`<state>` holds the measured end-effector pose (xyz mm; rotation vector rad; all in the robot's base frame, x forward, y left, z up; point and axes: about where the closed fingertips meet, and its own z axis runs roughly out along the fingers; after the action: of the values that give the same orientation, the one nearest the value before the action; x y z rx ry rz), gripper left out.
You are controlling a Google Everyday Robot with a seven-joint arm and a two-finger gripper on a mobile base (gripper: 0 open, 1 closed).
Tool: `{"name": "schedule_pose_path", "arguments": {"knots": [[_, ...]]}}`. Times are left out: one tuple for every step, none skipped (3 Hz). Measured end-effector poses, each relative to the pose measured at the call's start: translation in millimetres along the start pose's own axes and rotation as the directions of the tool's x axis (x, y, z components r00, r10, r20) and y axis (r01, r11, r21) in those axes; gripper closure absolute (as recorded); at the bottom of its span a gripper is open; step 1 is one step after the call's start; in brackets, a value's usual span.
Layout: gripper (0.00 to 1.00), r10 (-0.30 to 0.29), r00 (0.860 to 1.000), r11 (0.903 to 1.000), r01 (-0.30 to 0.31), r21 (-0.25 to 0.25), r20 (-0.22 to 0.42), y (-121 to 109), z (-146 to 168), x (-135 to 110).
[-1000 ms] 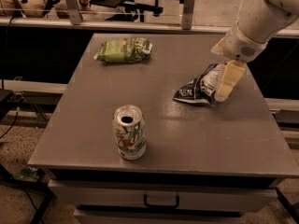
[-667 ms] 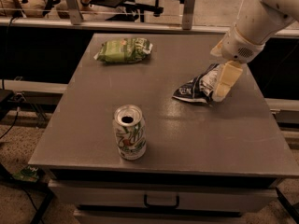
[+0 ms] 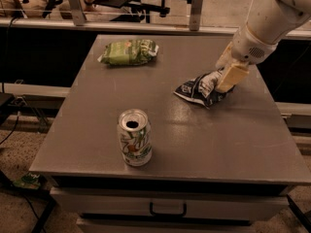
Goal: Move blue chip bag near 7up can
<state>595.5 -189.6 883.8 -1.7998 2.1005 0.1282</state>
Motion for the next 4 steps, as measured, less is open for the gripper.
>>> {"name": "schedule_pose_path", "arguments": {"knots": [[0.84, -0.034, 0.999, 0.9994, 0.034, -0.008, 0.031, 12, -9, -10], [1.0, -0.061, 0.996, 0.9979, 0.062, -0.018, 0.065, 23, -16, -16], [1.0, -0.124, 0.982, 0.9909, 0.13, -0.035, 0.143, 56, -24, -40], [1.0, -0.172, 0.965, 0.982, 0.184, -0.043, 0.198, 79, -28, -60]]}}
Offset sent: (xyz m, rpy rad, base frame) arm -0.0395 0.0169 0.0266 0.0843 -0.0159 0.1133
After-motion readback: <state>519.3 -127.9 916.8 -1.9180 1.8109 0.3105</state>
